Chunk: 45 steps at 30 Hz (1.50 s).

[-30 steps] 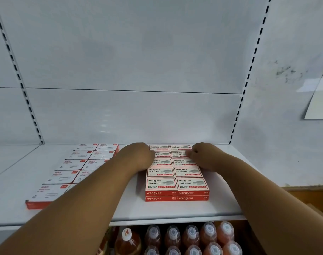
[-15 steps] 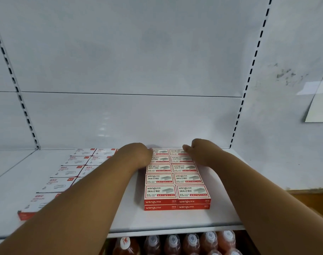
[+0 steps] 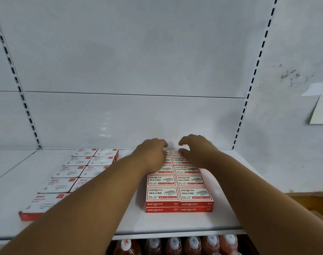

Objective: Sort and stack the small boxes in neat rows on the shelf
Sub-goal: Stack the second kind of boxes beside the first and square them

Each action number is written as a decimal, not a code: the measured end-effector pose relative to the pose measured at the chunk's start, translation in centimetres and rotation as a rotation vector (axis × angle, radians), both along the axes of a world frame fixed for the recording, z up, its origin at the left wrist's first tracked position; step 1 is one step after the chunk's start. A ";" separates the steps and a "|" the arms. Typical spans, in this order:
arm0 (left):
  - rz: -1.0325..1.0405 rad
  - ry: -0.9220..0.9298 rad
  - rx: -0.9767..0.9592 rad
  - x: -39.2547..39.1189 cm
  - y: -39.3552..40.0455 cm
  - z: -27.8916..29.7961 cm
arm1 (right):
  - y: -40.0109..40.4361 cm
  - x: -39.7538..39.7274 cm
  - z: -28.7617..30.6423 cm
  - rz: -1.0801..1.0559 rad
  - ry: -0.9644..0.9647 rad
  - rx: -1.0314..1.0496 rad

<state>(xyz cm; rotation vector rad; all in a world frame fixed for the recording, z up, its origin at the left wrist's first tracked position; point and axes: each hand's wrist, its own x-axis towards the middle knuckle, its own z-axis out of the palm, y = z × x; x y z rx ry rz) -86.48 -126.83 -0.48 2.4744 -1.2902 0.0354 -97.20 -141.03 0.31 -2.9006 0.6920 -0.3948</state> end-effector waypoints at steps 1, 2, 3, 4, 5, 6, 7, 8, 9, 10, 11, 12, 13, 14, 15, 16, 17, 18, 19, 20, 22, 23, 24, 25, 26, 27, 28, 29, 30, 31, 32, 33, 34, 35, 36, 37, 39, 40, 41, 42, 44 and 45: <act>-0.023 0.004 0.029 -0.1 -0.2 -0.1 | 0.3 0.1 0.1 0.043 0.028 0.042; -0.037 -0.004 0.054 -0.1 -0.3 -0.3 | 0.5 0.1 0.2 0.072 0.061 0.085; -0.041 -0.012 0.065 -0.1 -0.3 -0.6 | 0.7 0.1 0.1 0.092 0.078 0.116; -0.039 -0.014 0.067 -0.2 -0.3 -0.7 | 0.7 0.1 -0.1 0.104 0.075 0.133; -0.038 -0.015 0.061 -0.1 -0.3 -0.8 | 0.7 0.0 -0.3 0.109 0.062 0.142; -0.038 -0.015 0.055 -0.1 -0.3 -0.9 | 0.7 -0.1 -0.4 0.110 0.049 0.147; -0.038 -0.012 0.055 0.0 -0.3 -1.0 | 0.6 -0.1 -0.6 0.111 0.041 0.153; -0.039 -0.009 0.059 0.0 -0.4 -1.0 | 0.6 -0.1 -0.7 0.113 0.034 0.158; -0.041 -0.008 0.063 -0.1 -0.4 -1.0 | 0.5 -0.1 -0.8 0.114 0.029 0.159; -0.043 -0.008 0.068 -0.1 -0.4 -1.0 | 0.6 -0.2 -0.9 0.117 0.025 0.154; -0.042 -0.008 0.072 -0.2 -0.3 -0.9 | 0.6 -0.2 -0.9 0.121 0.022 0.148; -0.040 -0.007 0.073 -0.2 -0.3 -0.9 | 0.6 -0.2 -0.9 0.122 0.020 0.144; -0.039 -0.004 0.073 -0.2 -0.3 -0.9 | 0.7 -0.2 -0.9 0.123 0.021 0.141; -0.040 -0.001 0.075 -0.2 -0.4 -0.9 | 0.7 -0.2 -0.9 0.120 0.027 0.140; -0.042 0.001 0.081 -0.2 -0.3 -0.9 | 0.7 -0.1 -0.9 0.118 0.033 0.138; -0.044 0.002 0.084 -0.3 -0.3 -0.8 | 0.8 -0.1 -0.8 0.114 0.041 0.137; -0.043 0.002 0.080 -0.4 -0.3 -0.7 | 0.9 -0.1 -0.7 0.107 0.046 0.138; -0.038 0.002 0.061 -0.5 -0.1 -0.6 | 1.0 -0.2 -0.6 0.097 0.042 0.143; -0.028 0.006 0.030 -0.6 0.1 -0.4 | 1.1 -0.4 -0.5 0.087 0.023 0.152; -0.020 0.007 -0.011 -0.8 0.4 -0.1 | 1.1 -0.8 -0.3 0.079 -0.010 0.161; -0.033 -0.010 -0.078 -1.1 1.4 0.8 | 1.0 -2.0 0.4 0.089 -0.080 0.170; -0.053 -0.025 -0.088 -1.3 2.0 1.2 | 1.0 -2.8 0.7 0.112 -0.104 0.172; -0.078 -0.036 -0.083 -1.6 2.7 1.6 | 1.0 -3.7 0.9 0.136 -0.115 0.185; -0.098 -0.039 -0.069 -1.9 3.4 1.8 | 1.2 -4.6 1.1 0.162 -0.115 0.202; -0.116 -0.036 -0.051 -2.3 4.1 1.8 | 1.5 -5.5 1.2 0.187 -0.104 0.210; -0.130 -0.031 -0.032 -2.6 4.7 1.6 | 1.8 -6.2 1.1 0.210 -0.087 0.206; -0.145 -0.035 -0.012 -3.0 5.2 1.3 | 2.2 -6.7 1.0 0.229 -0.068 0.194; -0.159 -0.042 0.008 -3.2 5.4 1.0 | 2.5 -7.0 0.8 0.246 -0.052 0.181; -0.165 -0.043 0.022 -3.4 5.6 0.7 | 2.8 -7.1 0.5 0.257 -0.038 0.170; -0.164 -0.039 0.025 -3.5 5.7 0.6 | 3.0 -7.1 0.3 0.259 -0.029 0.166; -0.159 -0.034 0.019 -3.6 5.7 0.5 | 3.1 -7.1 0.2 0.253 -0.024 0.169; -0.155 -0.030 0.008 -3.6 5.8 0.4 | 3.2 -7.1 0.2 0.246 -0.025 0.176; -0.155 -0.029 -0.003 -3.6 5.7 0.4 | 3.2 -7.1 0.2 0.241 -0.030 0.185; -0.155 -0.027 -0.012 -3.6 5.7 0.3 | 3.2 -7.2 0.1 0.238 -0.033 0.194; -0.157 -0.026 -0.017 -3.6 5.7 0.2 | 3.2 -7.2 0.1 0.236 -0.034 0.204; -0.158 -0.025 -0.022 -3.6 5.7 0.1 | 3.3 -7.3 0.0 0.232 -0.035 0.217; -0.156 -0.017 -0.031 -3.6 5.7 0.0 | 3.3 -7.3 -0.1 0.222 -0.043 0.253; -0.158 -0.015 -0.032 -3.6 5.7 0.0 | 3.3 -7.3 -0.1 0.217 -0.044 0.276; -0.164 -0.016 -0.031 -3.6 5.7 0.0 | 3.2 -7.3 -0.1 0.214 -0.041 0.296; -0.171 -0.018 -0.030 -3.5 5.7 0.1 | 3.2 -7.3 0.0 0.214 -0.039 0.310; -0.173 -0.018 -0.040 -3.3 5.6 0.2 | 3.1 -7.1 0.1 0.204 -0.060 0.316; -0.160 -0.014 -0.053 -3.2 5.5 0.2 | 3.1 -7.0 0.2 0.193 -0.084 0.310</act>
